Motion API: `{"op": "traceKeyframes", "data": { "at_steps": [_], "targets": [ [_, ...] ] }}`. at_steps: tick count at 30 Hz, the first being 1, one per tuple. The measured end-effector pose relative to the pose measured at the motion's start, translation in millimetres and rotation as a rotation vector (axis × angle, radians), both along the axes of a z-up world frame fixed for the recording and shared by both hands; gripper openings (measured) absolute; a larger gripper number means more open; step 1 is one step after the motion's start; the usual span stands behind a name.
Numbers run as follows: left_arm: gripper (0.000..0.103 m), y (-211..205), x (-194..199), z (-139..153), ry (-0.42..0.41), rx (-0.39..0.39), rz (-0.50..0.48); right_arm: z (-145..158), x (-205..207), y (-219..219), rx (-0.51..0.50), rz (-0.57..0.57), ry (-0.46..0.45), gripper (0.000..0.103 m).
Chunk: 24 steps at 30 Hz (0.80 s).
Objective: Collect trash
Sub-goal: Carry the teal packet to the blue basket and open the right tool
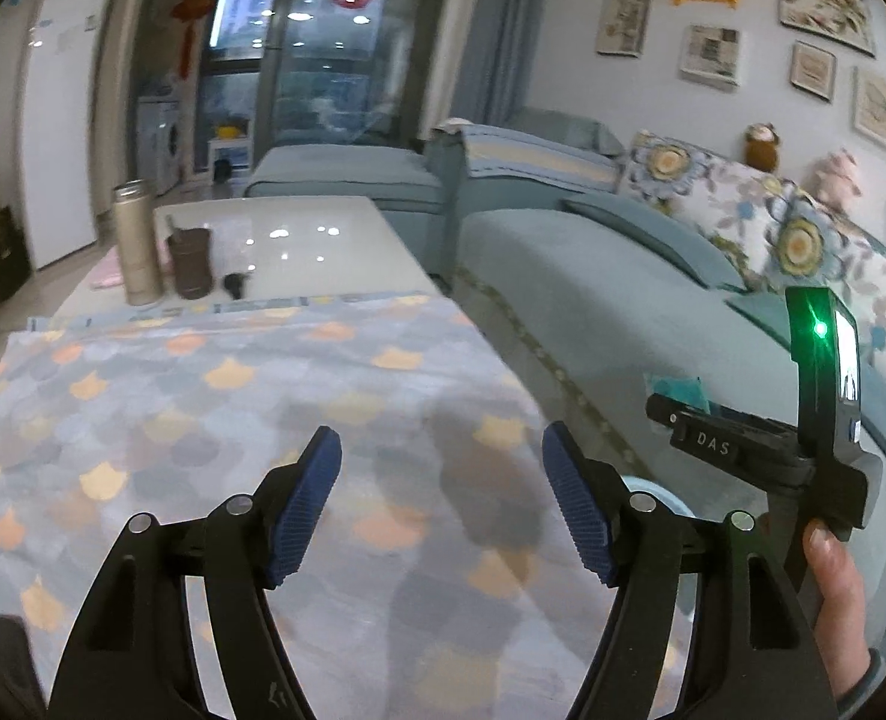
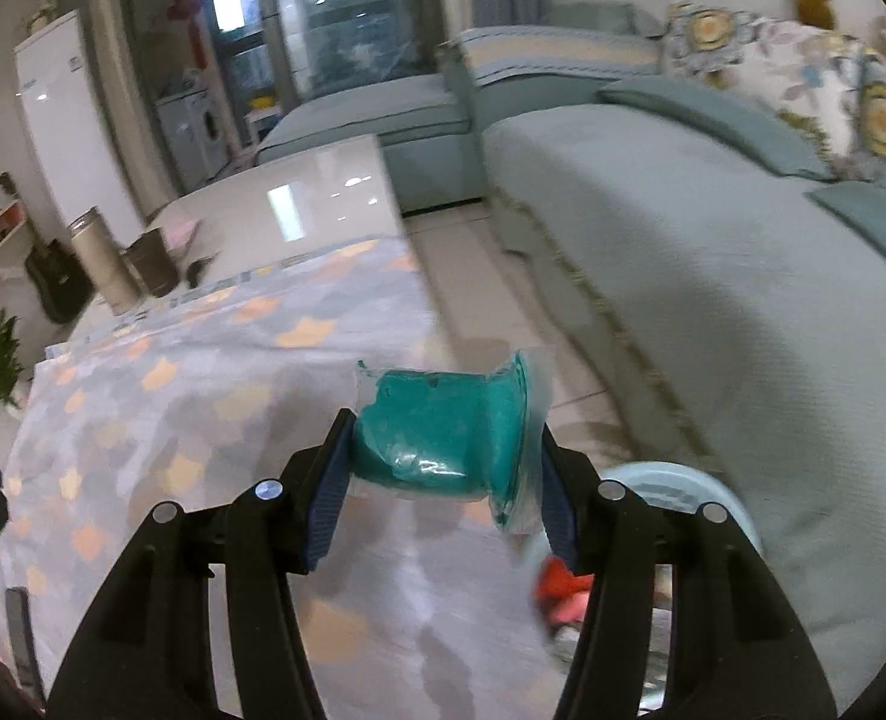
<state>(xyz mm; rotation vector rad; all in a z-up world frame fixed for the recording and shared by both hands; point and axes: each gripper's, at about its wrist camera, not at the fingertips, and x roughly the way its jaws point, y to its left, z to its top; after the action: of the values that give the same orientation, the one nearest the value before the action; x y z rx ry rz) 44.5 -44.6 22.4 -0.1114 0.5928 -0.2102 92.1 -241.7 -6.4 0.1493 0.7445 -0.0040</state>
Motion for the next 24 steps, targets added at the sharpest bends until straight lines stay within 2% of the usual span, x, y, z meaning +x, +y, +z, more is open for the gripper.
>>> {"op": "traceKeyframes", "data": {
  "at_steps": [6, 11, 15, 20, 24],
  "targets": [
    [0.075, -38.1, -9.9, -11.0, 0.025, 0.000, -0.062, -23.8, -31.3, -60.0, 0.003, -0.106, 0.066, 0.052],
    [0.081, -70.4, -12.6, -20.6, 0.037, 0.050, -0.109, -55.5, -43.7, -101.7, 0.028, -0.183, 0.153, 0.054],
    [0.085, -92.1, -7.9, -19.4, 0.048, 0.071, -0.149, -71.6, -52.6, -127.9, 0.059, -0.244, 0.179, 0.055],
    [0.089, -110.6, -6.3, -13.5, 0.030, 0.057, -0.172, -77.9, -63.1, -141.6, 0.080, -0.275, 0.184, 0.063],
    [0.090, -117.1, -9.3, -20.6, 0.008, 0.059, -0.194, -78.6, -72.6, -146.7, 0.070, -0.286, 0.185, 0.064]
  ]
}}
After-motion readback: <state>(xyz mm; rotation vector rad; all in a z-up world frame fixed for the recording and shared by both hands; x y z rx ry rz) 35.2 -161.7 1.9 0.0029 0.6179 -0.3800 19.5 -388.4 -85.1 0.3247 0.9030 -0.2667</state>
